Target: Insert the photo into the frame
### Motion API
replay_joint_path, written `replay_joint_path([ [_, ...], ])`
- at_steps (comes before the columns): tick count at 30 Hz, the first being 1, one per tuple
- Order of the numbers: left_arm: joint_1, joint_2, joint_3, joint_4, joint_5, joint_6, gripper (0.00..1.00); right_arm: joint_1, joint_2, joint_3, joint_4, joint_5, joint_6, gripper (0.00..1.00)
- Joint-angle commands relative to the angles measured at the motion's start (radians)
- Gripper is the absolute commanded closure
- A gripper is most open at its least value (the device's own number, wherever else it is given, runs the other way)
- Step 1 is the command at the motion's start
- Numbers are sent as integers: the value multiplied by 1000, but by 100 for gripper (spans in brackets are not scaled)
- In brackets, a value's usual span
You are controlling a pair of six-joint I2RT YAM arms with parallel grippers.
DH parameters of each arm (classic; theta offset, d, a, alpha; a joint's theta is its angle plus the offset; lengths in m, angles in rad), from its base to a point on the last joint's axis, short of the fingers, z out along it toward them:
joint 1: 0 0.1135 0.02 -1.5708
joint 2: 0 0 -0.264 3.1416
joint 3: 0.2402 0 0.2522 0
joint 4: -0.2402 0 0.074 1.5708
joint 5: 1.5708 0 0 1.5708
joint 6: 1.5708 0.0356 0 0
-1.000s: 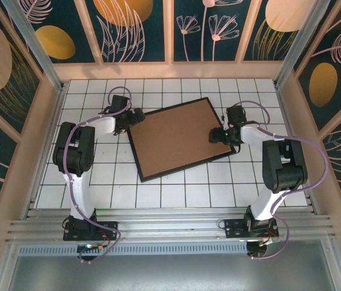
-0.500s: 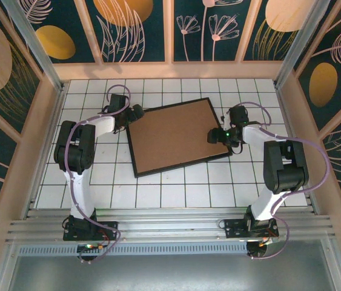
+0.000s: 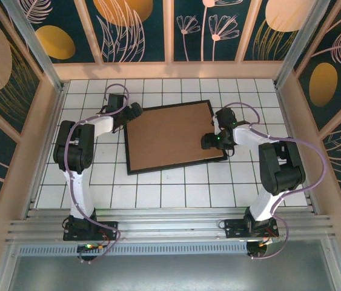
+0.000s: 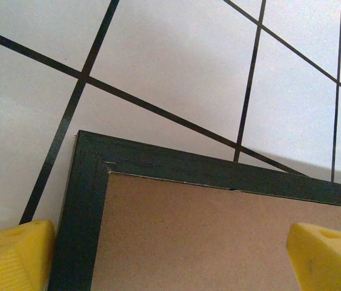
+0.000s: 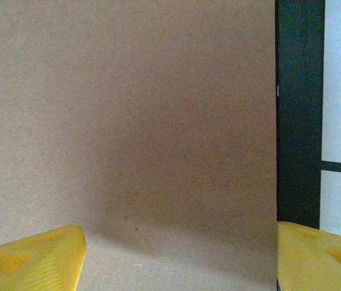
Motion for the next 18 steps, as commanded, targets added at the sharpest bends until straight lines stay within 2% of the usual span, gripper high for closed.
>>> replay_joint_path([
  [1,-32,12,4,16,93,2,4,31,-33,25,28,-64,18,21],
  [9,-30,13,-1,13,89,9,4,31,-37,45,66,-81,40,20],
  [18,-30,13,0,4,70,21,4,25,-29,88,21,26,52,17],
])
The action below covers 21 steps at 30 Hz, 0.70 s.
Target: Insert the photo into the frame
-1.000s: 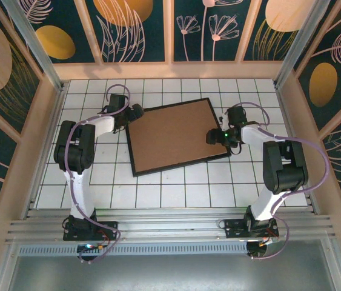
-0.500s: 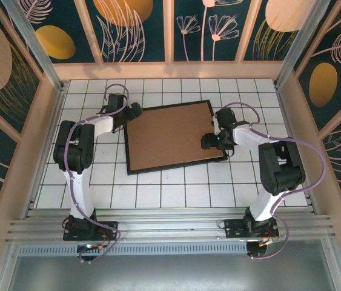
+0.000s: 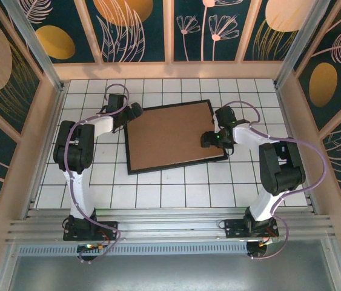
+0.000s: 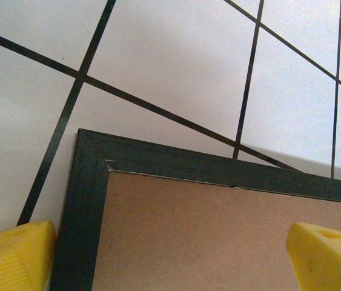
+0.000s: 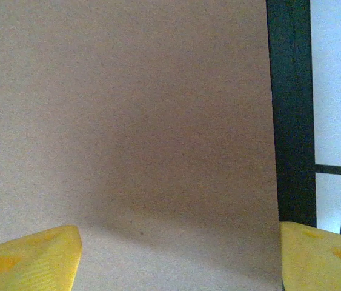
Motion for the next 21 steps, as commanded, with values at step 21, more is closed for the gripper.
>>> replay_joint_path([
  [21,-30,-17,-13,-17,2,32,2,-60,-99,-18,72,-6,32,12],
])
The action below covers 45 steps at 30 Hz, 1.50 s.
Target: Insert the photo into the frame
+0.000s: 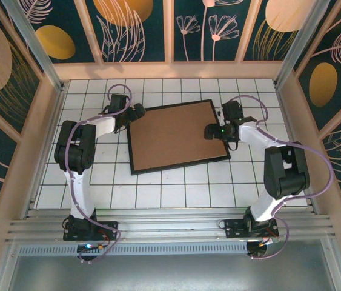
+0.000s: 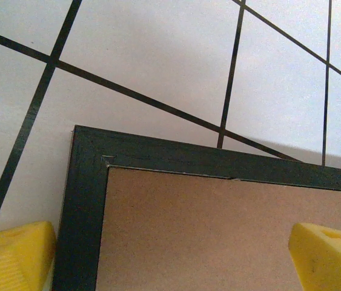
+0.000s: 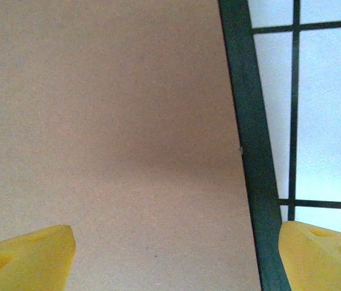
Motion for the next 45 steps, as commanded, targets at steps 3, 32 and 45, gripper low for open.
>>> replay_joint_path([
  [3,-9,-46,-34,-14,-59,24,1,-5,-82,-81,56,-1,46,11],
  [32,-107,-462,-435,268,15,91,2,-80,-315,-429,224,-159,208,17],
  [45,-124,-472,-434,263,27,91,2,-105,-265,-431,252,-208,192,18],
])
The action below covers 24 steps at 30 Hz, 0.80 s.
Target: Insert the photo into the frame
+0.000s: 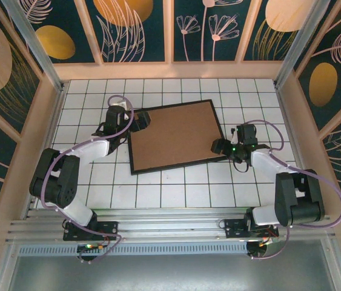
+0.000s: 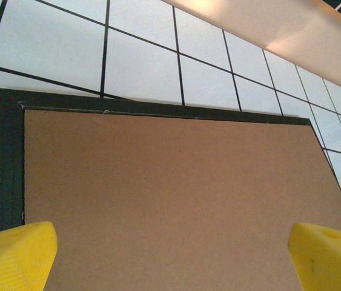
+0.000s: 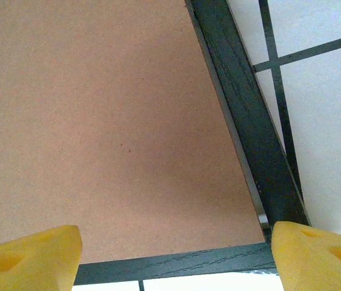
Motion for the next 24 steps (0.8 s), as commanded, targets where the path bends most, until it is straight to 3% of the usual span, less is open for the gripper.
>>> replay_joint_path([
  [1,-6,-21,-8,35,11,16,2,-7,16,-11,17,-17,-17,18],
  [12,-14,-23,-3,42,26,19,2,-18,43,-21,36,-42,-30,18],
  [24,-37,-10,-14,85,73,67,3,-58,-1,-58,113,-184,-32,19],
])
